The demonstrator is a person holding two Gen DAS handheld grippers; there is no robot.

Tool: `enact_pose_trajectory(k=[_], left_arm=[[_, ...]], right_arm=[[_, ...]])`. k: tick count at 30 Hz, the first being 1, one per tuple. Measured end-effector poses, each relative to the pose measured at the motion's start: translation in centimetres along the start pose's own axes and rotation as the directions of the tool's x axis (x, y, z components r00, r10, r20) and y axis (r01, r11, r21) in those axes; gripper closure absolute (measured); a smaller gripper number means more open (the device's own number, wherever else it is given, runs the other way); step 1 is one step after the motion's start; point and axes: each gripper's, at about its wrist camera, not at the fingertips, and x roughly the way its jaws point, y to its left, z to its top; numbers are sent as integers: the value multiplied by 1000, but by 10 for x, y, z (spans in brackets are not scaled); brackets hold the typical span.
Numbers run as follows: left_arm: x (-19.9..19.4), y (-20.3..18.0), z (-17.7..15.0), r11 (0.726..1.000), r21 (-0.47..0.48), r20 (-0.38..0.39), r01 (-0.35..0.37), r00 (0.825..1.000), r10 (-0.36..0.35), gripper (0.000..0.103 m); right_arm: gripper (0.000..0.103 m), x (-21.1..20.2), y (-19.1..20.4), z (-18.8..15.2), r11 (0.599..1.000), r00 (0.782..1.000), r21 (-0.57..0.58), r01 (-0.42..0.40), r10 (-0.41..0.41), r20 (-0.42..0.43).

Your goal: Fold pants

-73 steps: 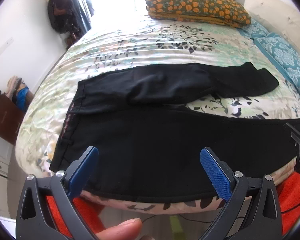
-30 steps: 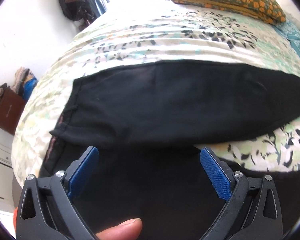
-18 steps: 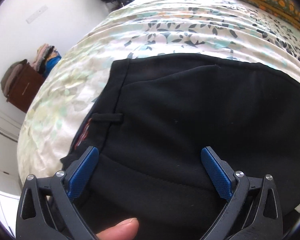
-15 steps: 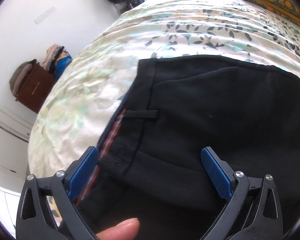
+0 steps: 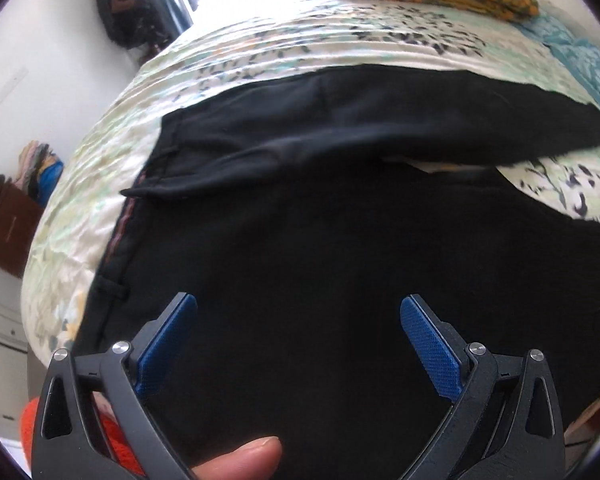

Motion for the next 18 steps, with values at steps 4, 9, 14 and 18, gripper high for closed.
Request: enact_pose_trajectory(k=[4, 9, 14, 18], left_arm=[[15, -22, -14, 997, 65, 40, -35, 999, 33, 0], [28, 15, -10, 999, -45, 13, -17, 1000, 17, 0], [31, 40, -11, 991, -131, -3, 33, 999, -34, 0], [12, 28, -15, 996, -80, 50, 43, 998, -39, 1]], right_arm=[[8, -21, -126, -51, 959, 990, 255, 128, -138, 25], [7, -56, -288, -89, 791, 934, 525, 313, -358, -17], [11, -96, -331, -107, 646, 903, 697, 312, -431, -5], [10, -98, -242, -89, 776, 932, 582, 243, -353, 81]])
